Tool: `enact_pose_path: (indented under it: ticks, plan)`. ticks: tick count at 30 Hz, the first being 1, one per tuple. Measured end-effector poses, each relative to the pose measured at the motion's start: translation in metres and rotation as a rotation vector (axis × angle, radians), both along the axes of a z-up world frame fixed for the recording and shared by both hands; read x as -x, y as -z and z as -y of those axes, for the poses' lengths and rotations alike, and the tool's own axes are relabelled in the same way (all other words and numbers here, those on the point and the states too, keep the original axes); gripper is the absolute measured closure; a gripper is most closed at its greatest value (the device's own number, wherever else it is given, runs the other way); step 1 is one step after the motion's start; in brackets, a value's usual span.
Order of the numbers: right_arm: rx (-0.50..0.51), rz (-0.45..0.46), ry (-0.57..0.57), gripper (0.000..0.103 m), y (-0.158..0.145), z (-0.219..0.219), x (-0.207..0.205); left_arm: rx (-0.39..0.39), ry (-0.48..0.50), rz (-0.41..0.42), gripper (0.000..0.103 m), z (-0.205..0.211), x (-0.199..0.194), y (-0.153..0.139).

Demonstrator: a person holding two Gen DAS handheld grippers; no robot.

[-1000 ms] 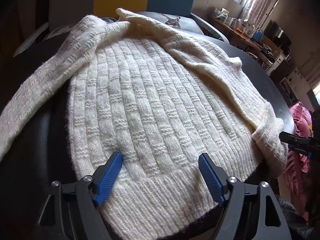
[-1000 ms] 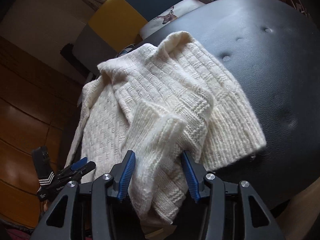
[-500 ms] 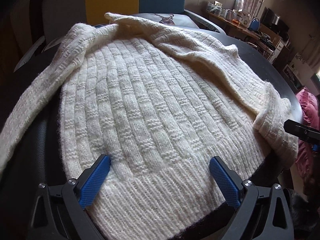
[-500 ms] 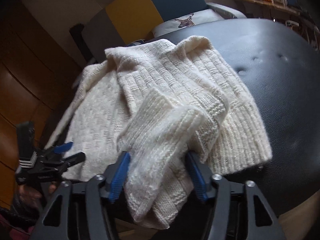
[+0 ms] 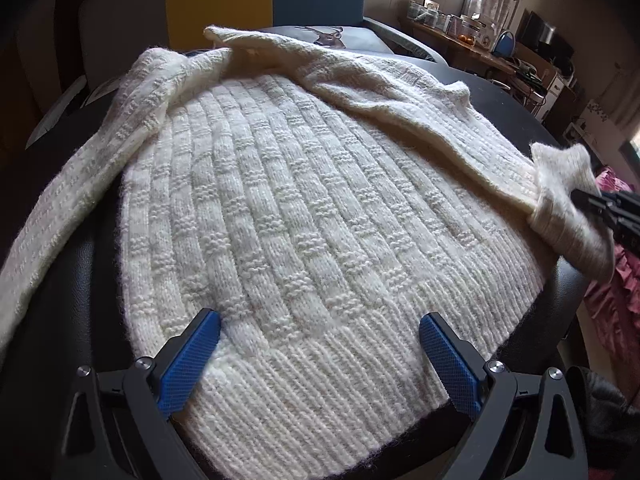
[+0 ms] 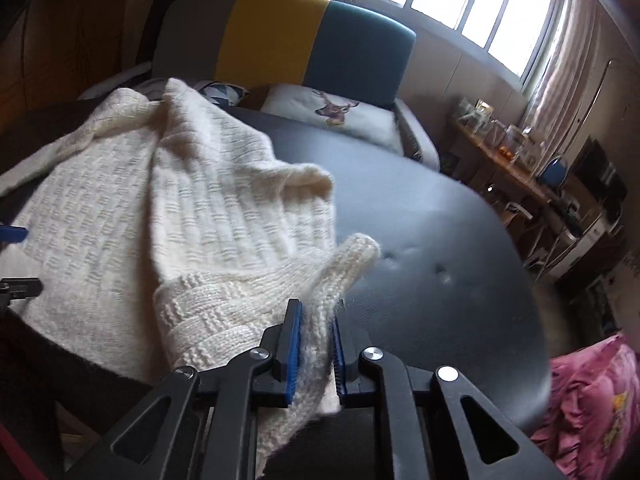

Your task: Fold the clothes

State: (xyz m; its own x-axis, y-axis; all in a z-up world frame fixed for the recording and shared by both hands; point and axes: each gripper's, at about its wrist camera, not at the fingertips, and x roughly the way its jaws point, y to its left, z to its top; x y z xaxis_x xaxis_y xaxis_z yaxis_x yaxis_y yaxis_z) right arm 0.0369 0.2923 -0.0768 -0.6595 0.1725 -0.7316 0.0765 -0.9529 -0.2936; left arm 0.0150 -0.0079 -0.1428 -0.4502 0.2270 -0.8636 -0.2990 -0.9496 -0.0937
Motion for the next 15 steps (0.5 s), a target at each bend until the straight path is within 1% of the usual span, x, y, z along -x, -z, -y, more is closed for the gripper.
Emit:
enact_pose_path:
  ticks: [1,3,5,9,11,14,15]
  plan:
    - [-0.024,-0.01,0.019,0.09,-0.002,-0.008,0.007,0.014,0.01,-0.003,0.003,-0.001,-0.001,0.001]
    - [-0.031,-0.005,0.051,0.09,-0.002,-0.024,0.022,0.023,0.02,-0.006,0.003,-0.001,-0.002,0.001]
    - [-0.029,0.012,0.086,0.09,0.005,-0.037,0.038,0.018,0.022,-0.004,0.003,-0.001,-0.001,0.002]
    - [0.029,0.099,0.163,0.089,0.03,-0.064,0.063,0.018,0.031,-0.005,0.003,0.001,-0.003,0.003]
    - [0.068,0.161,0.195,0.088,0.039,-0.071,0.067,0.019,0.036,-0.006,0.003,0.002,-0.005,0.003]
    - [0.125,0.126,0.223,0.087,0.021,-0.079,0.053,0.017,0.039,-0.001,0.003,0.003,-0.005,0.003]
    - [0.144,0.077,0.213,0.087,0.007,-0.077,0.043,0.017,0.039,0.0,0.003,0.002,-0.005,0.003]
